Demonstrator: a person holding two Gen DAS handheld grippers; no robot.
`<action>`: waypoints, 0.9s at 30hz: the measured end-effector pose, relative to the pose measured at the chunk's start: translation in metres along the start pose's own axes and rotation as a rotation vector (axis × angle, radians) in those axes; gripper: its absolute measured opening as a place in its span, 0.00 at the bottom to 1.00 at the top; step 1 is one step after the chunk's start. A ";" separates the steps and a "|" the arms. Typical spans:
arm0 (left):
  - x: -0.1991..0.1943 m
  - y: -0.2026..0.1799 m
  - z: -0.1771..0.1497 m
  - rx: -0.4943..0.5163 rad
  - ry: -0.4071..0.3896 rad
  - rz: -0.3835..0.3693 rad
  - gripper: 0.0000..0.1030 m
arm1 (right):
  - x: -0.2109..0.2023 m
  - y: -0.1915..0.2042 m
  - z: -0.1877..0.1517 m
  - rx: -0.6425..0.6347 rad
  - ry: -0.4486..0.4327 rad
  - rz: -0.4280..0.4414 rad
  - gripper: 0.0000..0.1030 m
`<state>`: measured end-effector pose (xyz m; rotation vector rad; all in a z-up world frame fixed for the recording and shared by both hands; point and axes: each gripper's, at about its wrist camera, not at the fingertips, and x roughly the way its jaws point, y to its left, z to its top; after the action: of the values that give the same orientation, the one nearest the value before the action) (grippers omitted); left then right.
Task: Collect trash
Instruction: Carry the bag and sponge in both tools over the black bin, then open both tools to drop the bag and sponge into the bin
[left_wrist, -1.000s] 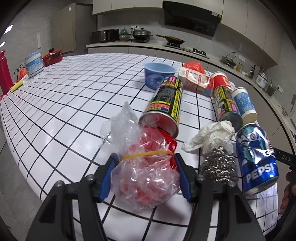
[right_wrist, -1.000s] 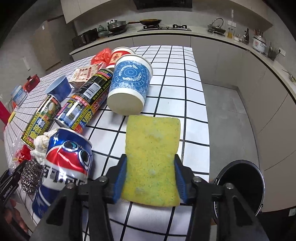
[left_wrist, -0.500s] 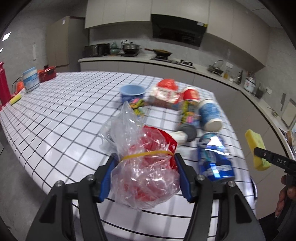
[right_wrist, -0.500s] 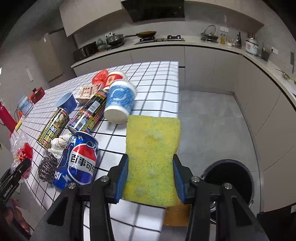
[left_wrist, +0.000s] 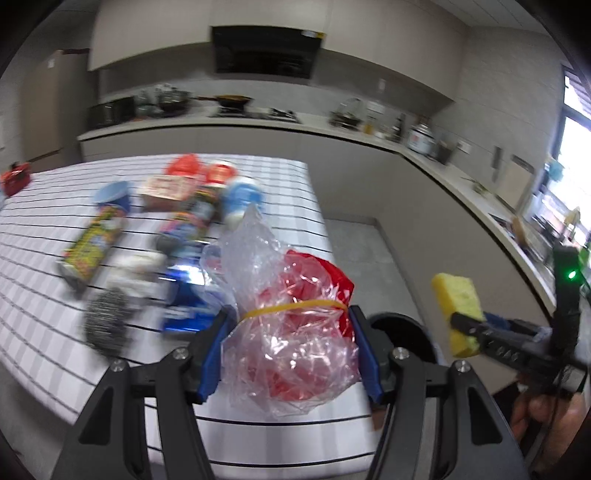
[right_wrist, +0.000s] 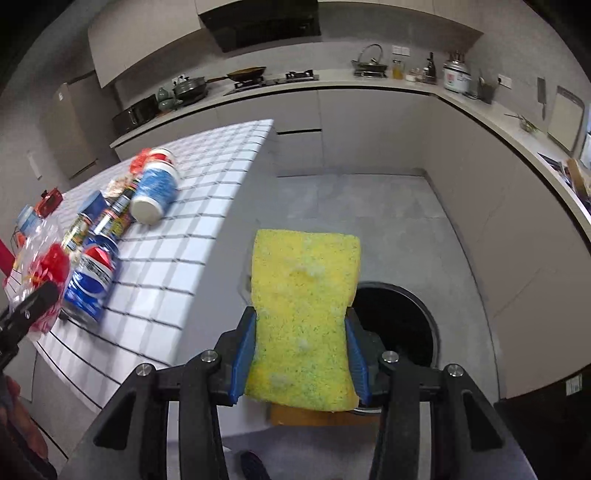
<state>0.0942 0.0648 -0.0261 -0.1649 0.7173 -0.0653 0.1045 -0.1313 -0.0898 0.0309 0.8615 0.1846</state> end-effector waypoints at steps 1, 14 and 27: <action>0.005 -0.011 -0.001 0.010 0.011 -0.018 0.60 | 0.001 -0.007 -0.005 -0.002 0.004 -0.001 0.46; 0.081 -0.116 -0.041 0.045 0.173 -0.144 0.60 | 0.043 -0.093 -0.055 -0.068 0.097 -0.026 0.46; 0.155 -0.158 -0.078 -0.026 0.290 -0.159 0.60 | 0.119 -0.152 -0.062 -0.180 0.170 0.036 0.46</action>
<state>0.1589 -0.1188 -0.1568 -0.2402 0.9933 -0.2352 0.1561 -0.2630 -0.2352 -0.1397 1.0111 0.3010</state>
